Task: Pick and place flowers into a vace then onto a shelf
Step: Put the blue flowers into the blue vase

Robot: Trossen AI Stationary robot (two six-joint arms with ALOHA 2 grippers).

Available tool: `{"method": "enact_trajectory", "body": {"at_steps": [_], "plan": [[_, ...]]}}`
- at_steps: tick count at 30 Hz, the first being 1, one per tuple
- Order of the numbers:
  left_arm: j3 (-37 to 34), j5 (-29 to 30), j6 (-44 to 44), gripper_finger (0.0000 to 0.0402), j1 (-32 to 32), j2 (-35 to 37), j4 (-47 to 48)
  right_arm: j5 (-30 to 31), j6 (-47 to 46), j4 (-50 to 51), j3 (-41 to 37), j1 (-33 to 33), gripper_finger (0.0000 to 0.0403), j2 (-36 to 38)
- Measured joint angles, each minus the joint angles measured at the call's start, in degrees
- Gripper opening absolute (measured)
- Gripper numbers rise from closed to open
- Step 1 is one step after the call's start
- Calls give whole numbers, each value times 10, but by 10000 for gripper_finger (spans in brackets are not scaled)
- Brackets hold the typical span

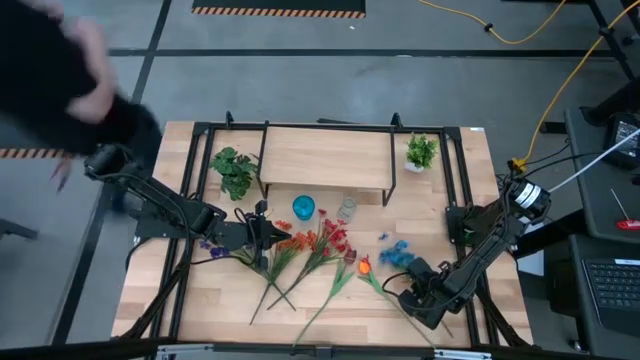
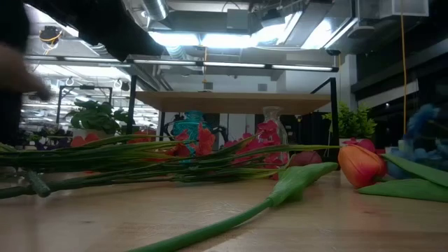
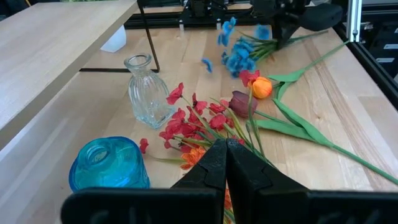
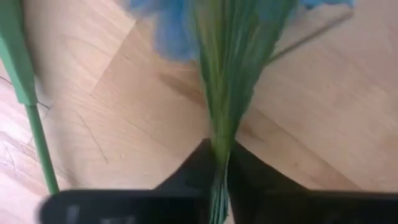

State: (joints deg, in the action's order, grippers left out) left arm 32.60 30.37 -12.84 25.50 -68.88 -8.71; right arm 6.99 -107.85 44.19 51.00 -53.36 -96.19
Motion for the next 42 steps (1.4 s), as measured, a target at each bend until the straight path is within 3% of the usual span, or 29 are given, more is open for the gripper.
{"method": "enact_trajectory", "body": {"at_steps": [18,21,33,42], "plan": [[0,0,0,3,0,0,12,26,-28,82,0,0,6,92],[0,0,0,3,0,0,21,52,-13,91,0,-3,6,118],[0,0,0,3,0,0,22,182,138,89,0,-8,6,248],[0,0,0,3,0,0,20,297,327,76,0,-8,6,332]]}}
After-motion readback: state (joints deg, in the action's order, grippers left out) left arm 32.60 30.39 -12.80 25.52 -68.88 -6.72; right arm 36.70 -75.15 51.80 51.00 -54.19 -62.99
